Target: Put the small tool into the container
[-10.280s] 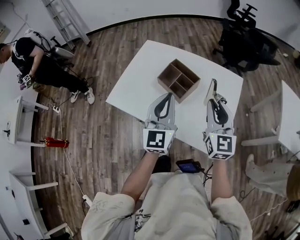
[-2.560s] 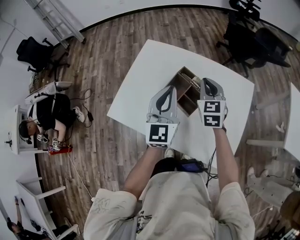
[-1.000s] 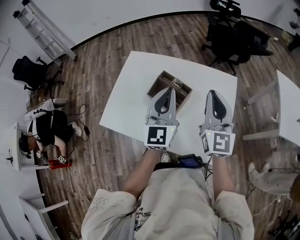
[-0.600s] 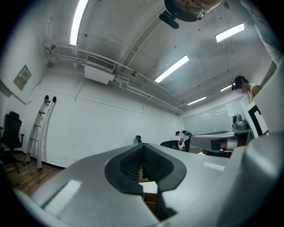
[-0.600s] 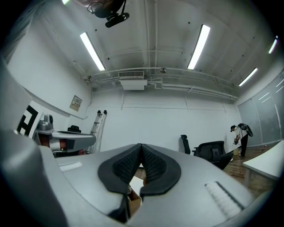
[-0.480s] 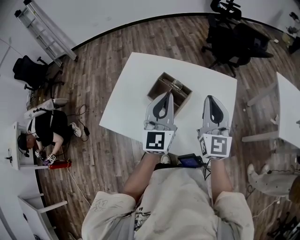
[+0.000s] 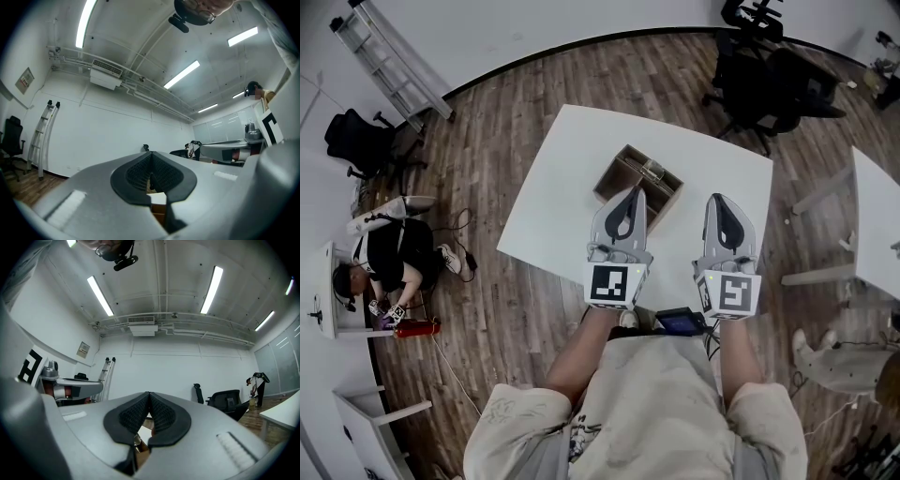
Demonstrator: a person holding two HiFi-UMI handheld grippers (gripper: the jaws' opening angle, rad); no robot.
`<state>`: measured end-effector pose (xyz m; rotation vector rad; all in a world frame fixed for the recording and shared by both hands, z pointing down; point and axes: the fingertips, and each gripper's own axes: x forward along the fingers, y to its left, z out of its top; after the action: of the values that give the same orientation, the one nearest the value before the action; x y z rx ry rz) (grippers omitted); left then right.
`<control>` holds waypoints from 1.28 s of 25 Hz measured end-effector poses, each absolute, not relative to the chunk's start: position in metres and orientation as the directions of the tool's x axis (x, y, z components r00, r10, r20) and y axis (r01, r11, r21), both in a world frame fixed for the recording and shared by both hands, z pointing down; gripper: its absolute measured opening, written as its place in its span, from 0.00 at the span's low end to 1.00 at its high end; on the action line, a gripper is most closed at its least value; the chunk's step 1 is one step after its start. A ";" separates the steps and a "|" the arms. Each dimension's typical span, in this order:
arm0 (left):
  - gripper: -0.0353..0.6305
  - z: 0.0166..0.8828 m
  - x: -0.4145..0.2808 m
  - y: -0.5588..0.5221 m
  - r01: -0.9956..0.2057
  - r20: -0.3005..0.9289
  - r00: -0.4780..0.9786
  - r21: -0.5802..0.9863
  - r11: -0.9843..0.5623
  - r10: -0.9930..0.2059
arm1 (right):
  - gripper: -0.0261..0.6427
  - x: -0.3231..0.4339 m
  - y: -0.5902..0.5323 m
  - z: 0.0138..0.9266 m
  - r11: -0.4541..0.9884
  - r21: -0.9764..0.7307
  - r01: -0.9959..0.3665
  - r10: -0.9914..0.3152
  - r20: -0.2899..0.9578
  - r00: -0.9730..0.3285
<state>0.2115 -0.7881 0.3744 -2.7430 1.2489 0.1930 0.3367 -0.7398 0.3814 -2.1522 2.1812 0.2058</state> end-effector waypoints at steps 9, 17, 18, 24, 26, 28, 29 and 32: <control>0.08 0.370 0.210 -0.786 -0.757 -0.165 0.649 -0.048 -0.651 -0.743 | 0.05 0.335 -0.741 0.386 0.018 0.053 -0.998 -0.990 -0.136 -0.025; 0.08 0.371 0.209 -0.785 -0.759 -0.165 0.647 -0.051 -0.649 -0.744 | 0.05 0.334 -0.742 0.392 0.024 0.059 -0.998 -0.992 -0.124 -0.032; 0.08 0.370 0.209 -0.785 -0.759 -0.164 0.648 -0.049 -0.649 -0.744 | 0.05 0.335 -0.742 0.391 0.024 0.059 -0.998 -0.992 -0.125 -0.031; 0.08 0.369 0.208 -0.788 -0.757 -0.175 0.649 -0.051 -0.651 -0.741 | 0.05 0.335 -0.744 0.391 0.023 0.058 -0.998 -0.992 -0.124 -0.030; 0.08 0.370 0.208 -0.788 -0.757 -0.176 0.650 -0.055 -0.651 -0.740 | 0.05 0.335 -0.744 0.392 0.019 0.068 -0.997 -0.992 -0.121 -0.028; 0.08 0.367 0.209 -0.785 -0.753 -0.180 0.653 -0.049 -0.657 -0.735 | 0.05 0.335 -0.743 0.392 0.014 0.086 -0.996 -0.993 -0.114 -0.024; 0.08 0.366 0.209 -0.784 -0.752 -0.179 0.654 -0.049 -0.657 -0.735 | 0.05 0.334 -0.742 0.392 0.012 0.091 -0.996 -0.994 -0.111 -0.022; 0.08 0.364 0.206 -0.780 -0.758 -0.170 0.649 -0.061 -0.650 -0.741 | 0.05 0.333 -0.737 0.388 0.009 0.095 -0.995 -0.994 -0.105 -0.019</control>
<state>0.2065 -0.7800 0.3636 -2.7364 1.2492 0.1965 0.3332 -0.7374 0.3885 -2.1941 2.2254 0.2223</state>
